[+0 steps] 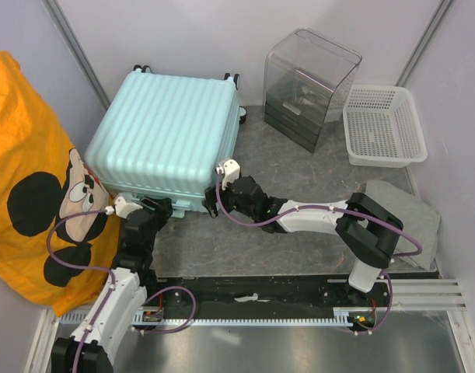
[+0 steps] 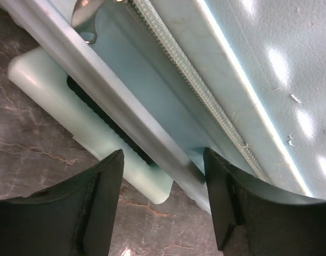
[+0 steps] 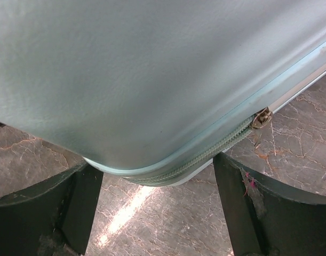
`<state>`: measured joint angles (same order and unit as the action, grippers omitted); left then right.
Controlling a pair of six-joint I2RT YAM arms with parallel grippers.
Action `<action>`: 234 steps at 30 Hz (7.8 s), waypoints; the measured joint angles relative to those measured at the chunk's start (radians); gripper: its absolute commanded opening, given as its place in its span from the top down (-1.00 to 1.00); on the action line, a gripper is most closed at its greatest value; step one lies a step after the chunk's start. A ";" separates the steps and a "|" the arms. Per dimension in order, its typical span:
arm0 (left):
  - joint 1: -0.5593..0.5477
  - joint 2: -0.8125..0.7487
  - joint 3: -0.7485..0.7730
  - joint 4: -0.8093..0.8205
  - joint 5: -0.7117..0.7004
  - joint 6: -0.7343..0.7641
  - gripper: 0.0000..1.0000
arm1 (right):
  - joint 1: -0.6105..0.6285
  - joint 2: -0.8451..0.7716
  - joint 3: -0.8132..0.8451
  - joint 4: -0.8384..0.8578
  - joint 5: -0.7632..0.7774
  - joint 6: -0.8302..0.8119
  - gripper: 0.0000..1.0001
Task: Open, take out, and arrange the luggage
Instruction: Unzip the luggage at the center of the board.
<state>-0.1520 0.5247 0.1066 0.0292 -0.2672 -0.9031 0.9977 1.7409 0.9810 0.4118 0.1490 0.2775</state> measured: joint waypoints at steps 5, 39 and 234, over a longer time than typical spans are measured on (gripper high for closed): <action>0.000 0.010 -0.013 0.060 0.031 -0.032 0.32 | 0.002 0.006 0.000 0.006 0.009 0.004 -0.78; -0.494 0.507 0.117 0.274 0.042 0.121 0.97 | -0.252 -0.237 -0.153 -0.090 0.100 -0.024 -0.87; 0.146 0.512 0.802 -0.317 0.768 0.518 -0.84 | 0.064 -0.287 -0.284 0.021 0.289 -0.153 1.00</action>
<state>-0.0059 1.0370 0.9089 -0.2882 0.5007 -0.3851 1.0618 1.4540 0.6968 0.4324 0.4381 0.1249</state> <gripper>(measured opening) 0.921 0.007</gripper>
